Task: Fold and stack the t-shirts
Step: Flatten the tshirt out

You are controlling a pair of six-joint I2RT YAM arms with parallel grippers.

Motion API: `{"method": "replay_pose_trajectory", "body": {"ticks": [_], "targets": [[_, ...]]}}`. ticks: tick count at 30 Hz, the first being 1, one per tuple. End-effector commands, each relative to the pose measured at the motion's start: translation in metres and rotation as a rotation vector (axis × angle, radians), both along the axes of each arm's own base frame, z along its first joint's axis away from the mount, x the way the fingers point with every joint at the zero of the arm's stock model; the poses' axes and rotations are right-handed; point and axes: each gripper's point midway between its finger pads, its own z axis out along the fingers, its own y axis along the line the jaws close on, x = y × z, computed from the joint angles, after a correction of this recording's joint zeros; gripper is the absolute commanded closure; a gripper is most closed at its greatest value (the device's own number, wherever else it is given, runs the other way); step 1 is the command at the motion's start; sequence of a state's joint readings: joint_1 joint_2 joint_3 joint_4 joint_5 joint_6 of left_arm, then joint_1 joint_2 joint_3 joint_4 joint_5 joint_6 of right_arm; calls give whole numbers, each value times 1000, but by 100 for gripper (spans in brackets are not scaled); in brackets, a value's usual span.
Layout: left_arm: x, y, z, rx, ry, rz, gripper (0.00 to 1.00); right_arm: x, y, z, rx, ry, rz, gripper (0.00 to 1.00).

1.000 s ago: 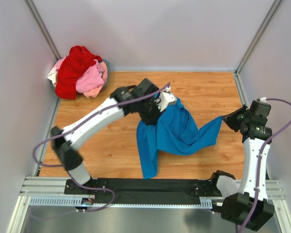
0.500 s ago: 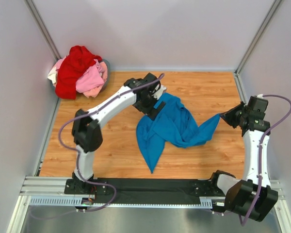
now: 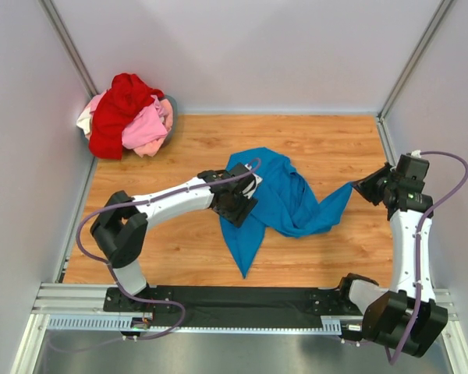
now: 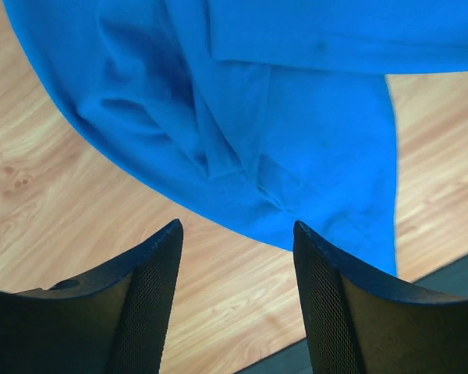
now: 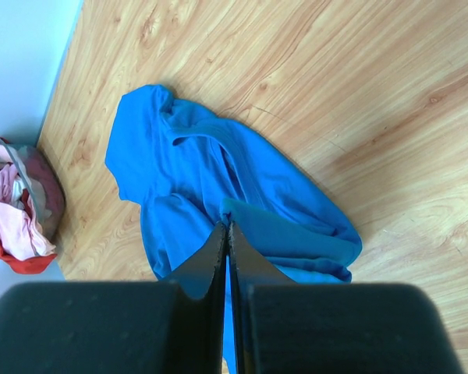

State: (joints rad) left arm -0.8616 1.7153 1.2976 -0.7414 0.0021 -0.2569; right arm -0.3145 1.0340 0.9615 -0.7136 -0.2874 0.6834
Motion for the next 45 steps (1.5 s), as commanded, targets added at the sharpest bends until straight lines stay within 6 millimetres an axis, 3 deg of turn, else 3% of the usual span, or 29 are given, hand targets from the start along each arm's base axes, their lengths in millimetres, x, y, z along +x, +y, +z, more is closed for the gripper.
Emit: {"method": "replay_pose_trajectory", "body": {"ticks": [1, 6, 10, 16, 21, 24, 25, 27, 29, 32, 34, 35, 36, 38, 39, 41, 42, 44, 45], "targets": [[23, -20, 9, -36, -136, -26, 35, 0, 0, 10, -30, -44, 6, 100], [28, -28, 0, 16, -183, -48, 34, -1, -1, 6, -32, -32, 7, 100], [33, -31, -21, 106, -210, -66, 35, 0, -1, 5, -38, -30, 8, 99], [44, -29, -45, 218, -211, -56, 51, 0, -3, 2, -42, -21, 7, 100], [56, -23, -36, 248, -275, -24, 62, 0, -1, -2, -40, -16, 15, 100], [59, -23, -24, 240, -306, -23, 82, -1, 0, -3, -41, -13, 16, 100], [61, -23, -18, 231, -319, -19, 100, -1, 0, -3, -39, -15, 16, 100], [60, -22, -8, 227, -321, -20, 100, -1, 0, -2, -41, -18, 17, 99], [56, -23, 18, 187, -338, -26, 100, -2, -1, -1, -53, -16, 13, 100], [37, -37, 79, 63, -395, -91, 100, -6, -7, 3, -78, -7, -10, 100], [11, -52, 136, -73, -478, -161, 100, -10, -7, 7, -86, -7, -15, 100], [5, -54, 157, -115, -524, -182, 100, -15, -12, 14, -108, -28, -45, 99], [-7, -50, 191, -197, -565, -194, 100, -19, -13, 13, -107, -34, -70, 100], [-27, -50, 229, -317, -614, -233, 100, -26, -16, 34, -143, -134, -116, 100], [-43, -39, 262, -426, -645, -251, 100, -28, -18, 38, -148, -155, -134, 100], [-59, -28, 288, -539, -683, -287, 100, -33, -20, 44, -163, -174, -154, 99], [-69, -11, 310, -605, -734, -300, 100, -32, -21, 44, -167, -167, -152, 99], [-71, 5, 319, -620, -777, -284, 100, -32, -26, 41, -188, -133, -162, 99], [-60, 21, 322, -559, -845, -246, 100, -29, -29, 35, -191, -104, -162, 100]]}}
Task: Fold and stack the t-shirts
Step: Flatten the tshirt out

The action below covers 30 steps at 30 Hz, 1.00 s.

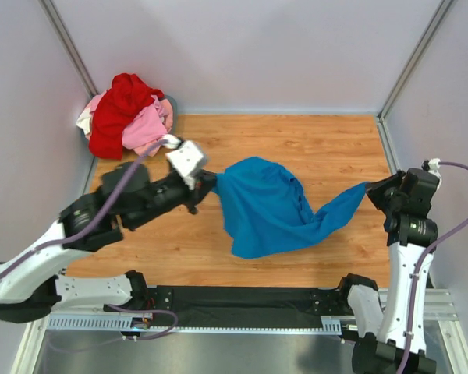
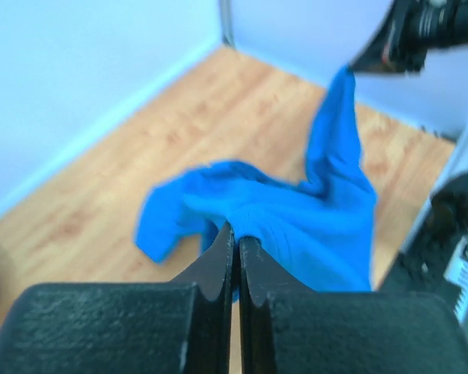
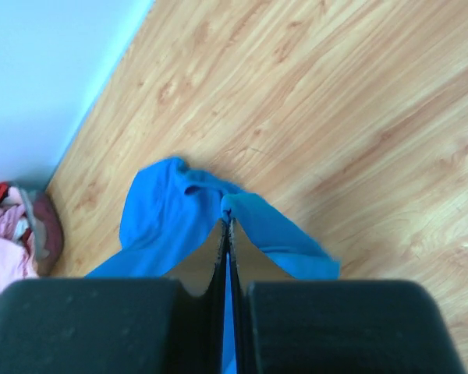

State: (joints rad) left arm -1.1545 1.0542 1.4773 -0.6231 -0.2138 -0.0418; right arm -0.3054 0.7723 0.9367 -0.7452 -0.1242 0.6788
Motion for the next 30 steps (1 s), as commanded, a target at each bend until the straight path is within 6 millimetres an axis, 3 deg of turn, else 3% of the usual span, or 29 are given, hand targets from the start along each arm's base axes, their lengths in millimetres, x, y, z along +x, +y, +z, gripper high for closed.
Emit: {"method": "replay_pose_trajectory", "body": {"ticks": [1, 2, 3, 4, 5, 6, 8, 9, 10, 11, 12, 15, 16, 17, 18, 20, 21, 24, 25, 27, 28, 29, 30], "targets": [[20, 22, -1, 58, -92, 87, 100, 9, -19, -12, -30, 75, -61, 100], [31, 33, -10, 102, -67, 141, 100, 12, -21, -13, -24, 81, -66, 100], [62, 46, -25, 145, -3, 226, 100, 16, -22, -16, -15, 86, -60, 100], [73, 54, -28, 131, 59, 270, 100, 25, -26, -25, 3, 114, -58, 100], [85, 61, -41, 154, 118, 296, 100, 28, -26, -29, 24, 131, -54, 100], [111, 72, -63, 164, 212, 341, 100, 37, -28, -37, 38, 163, -48, 100], [136, 82, -88, 175, 322, 378, 100, 47, -28, -46, 67, 188, -33, 99], [154, 74, -123, 225, 434, 361, 100, 50, -27, -50, 79, 195, -28, 100], [171, 80, -131, 237, 470, 394, 95, 56, -28, -54, 86, 195, -23, 99], [171, 83, -152, 312, 544, 398, 90, 60, -28, -65, 106, 227, -20, 100], [183, 78, -188, 398, 636, 401, 81, 62, -28, -70, 115, 243, -18, 100], [185, 68, -213, 434, 729, 388, 14, 68, -28, -82, 125, 268, -8, 100], [184, 65, -223, 426, 727, 390, 1, 68, -28, -85, 123, 274, -1, 100], [182, 64, -223, 405, 721, 402, 0, 68, -29, -87, 119, 281, -1, 100], [179, 66, -210, 369, 688, 414, 0, 68, -29, -88, 114, 282, 0, 100], [173, 73, -210, 346, 677, 445, 0, 66, -30, -91, 103, 281, 0, 100], [169, 77, -196, 311, 650, 467, 0, 66, -30, -92, 102, 281, 1, 99], [158, 98, -190, 292, 609, 556, 5, 64, -27, -95, 111, 276, 7, 100], [152, 107, -199, 312, 619, 587, 8, 64, -26, -96, 113, 276, 7, 100], [143, 119, -195, 302, 603, 631, 18, 64, -25, -98, 118, 280, 13, 100], [135, 122, -207, 302, 629, 636, 23, 63, -24, -98, 119, 280, 14, 100], [127, 116, -205, 262, 638, 597, 26, 63, -22, -99, 121, 280, 23, 100], [117, 114, -223, 268, 678, 577, 33, 64, -21, -100, 121, 277, 27, 100]]}}
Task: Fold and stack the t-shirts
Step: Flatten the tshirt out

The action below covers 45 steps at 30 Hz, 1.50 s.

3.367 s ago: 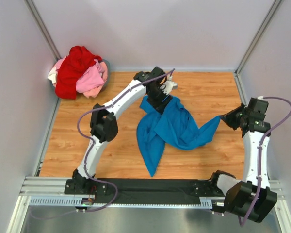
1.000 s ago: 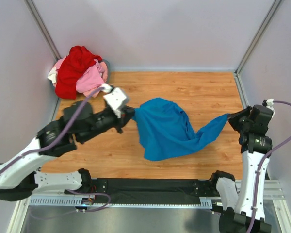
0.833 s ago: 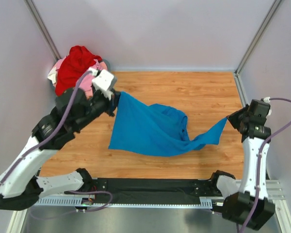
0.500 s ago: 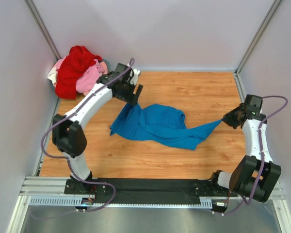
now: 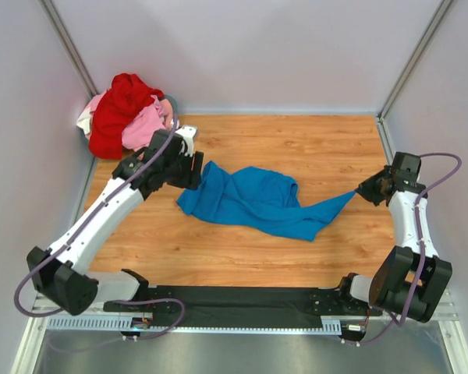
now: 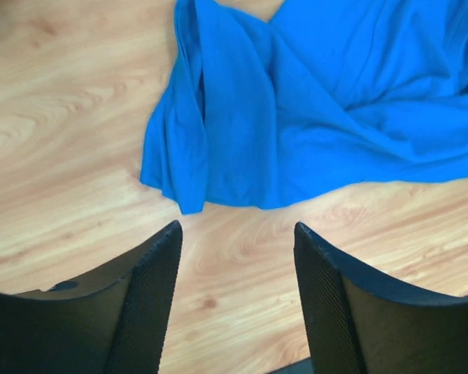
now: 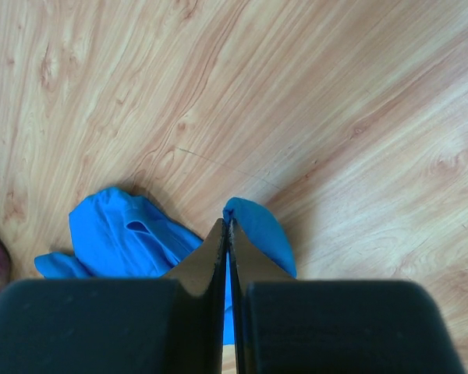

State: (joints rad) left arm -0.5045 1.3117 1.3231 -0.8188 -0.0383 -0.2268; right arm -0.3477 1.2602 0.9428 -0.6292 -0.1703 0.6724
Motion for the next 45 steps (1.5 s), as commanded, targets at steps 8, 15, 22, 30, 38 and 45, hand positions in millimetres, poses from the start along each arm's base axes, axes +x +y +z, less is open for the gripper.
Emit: {"method": "replay_pose_trajectory", "body": {"ticks": [8, 15, 22, 30, 38, 45], "targets": [[-25, -24, -107, 80, 191, 40, 27, 7, 15, 5, 10, -65, 68, 100], [-9, 15, -147, 325, 189, 196, 23, 6, 23, 14, 19, -94, 90, 99], [9, 34, -171, 484, 229, 268, 30, 11, 28, 15, 40, -101, 113, 100], [25, 53, -176, 506, 236, 319, 100, 14, 30, 18, 55, -110, 122, 100], [48, 102, -160, 399, 255, 482, 100, 16, 32, 15, 66, -107, 131, 99], [51, 133, -163, 357, 320, 593, 28, 13, 35, 15, 71, -111, 142, 99]]}}
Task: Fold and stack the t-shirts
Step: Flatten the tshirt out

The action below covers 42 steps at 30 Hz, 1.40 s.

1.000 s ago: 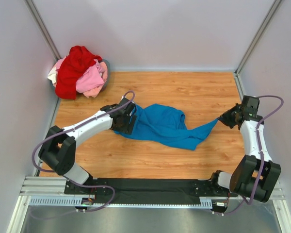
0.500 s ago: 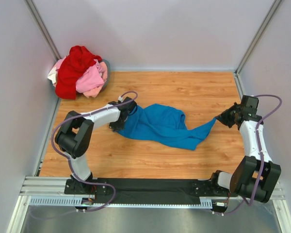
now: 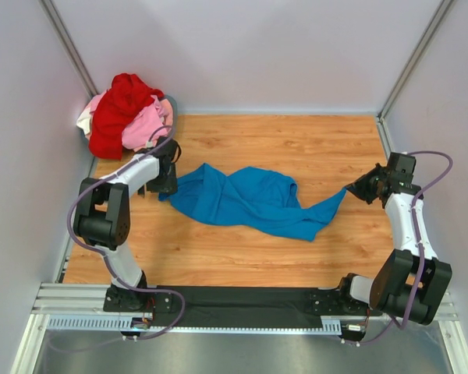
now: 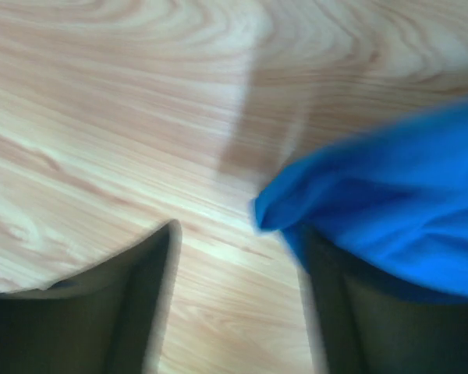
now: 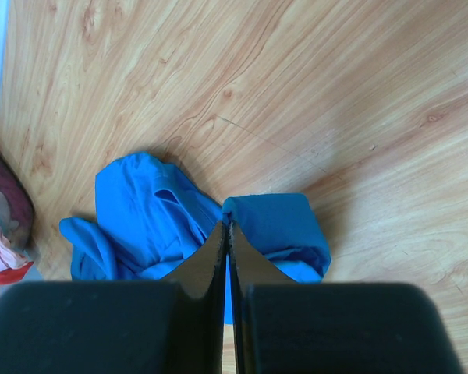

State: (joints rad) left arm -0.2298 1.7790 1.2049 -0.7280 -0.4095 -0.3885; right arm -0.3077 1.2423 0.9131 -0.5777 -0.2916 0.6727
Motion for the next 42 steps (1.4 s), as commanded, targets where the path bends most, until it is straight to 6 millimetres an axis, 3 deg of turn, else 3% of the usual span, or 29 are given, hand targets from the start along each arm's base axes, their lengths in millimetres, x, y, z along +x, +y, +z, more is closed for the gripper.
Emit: {"method": "replay_pose_trajectory", "body": {"ticks": [1, 2, 4, 6, 7, 9, 10, 14, 18, 24, 31, 38, 42], "targets": [[5, -9, 24, -15, -62, 1, 4, 6, 3, 8, -7, -46, 24, 100], [1, -8, 27, 1, -67, 2, 0, 6, 4, 8, -5, -45, 28, 100], [-2, -9, 46, 21, -123, -7, 0, 6, 5, 8, -6, -46, 29, 100], [-8, -15, 53, 13, -145, -20, 3, 6, 7, 8, -6, -47, 34, 100], [-11, -28, 63, -16, -179, -58, 6, 6, 7, 8, -6, -46, 35, 100], [-18, -45, 61, -56, -186, -113, 7, 6, 8, 8, -6, -49, 36, 100], [-23, -65, 61, -112, -186, -170, 10, 6, 8, 9, -5, -52, 38, 99], [-42, -106, 31, -260, -118, -272, 24, 7, 10, 9, 3, -63, 39, 100], [-56, -136, 5, -382, -42, -334, 28, 7, 11, 13, 4, -69, 41, 99], [-61, -143, -11, -387, -3, -340, 28, 3, 10, 16, -8, -77, 39, 100], [-58, -144, -22, -377, 10, -344, 39, 3, 10, 16, -11, -75, 37, 99], [-57, -139, -30, -348, 18, -343, 44, 2, 9, 13, -15, -65, 39, 100], [-58, -136, -36, -331, 26, -342, 56, 2, 10, 11, -17, -62, 39, 100]]}}
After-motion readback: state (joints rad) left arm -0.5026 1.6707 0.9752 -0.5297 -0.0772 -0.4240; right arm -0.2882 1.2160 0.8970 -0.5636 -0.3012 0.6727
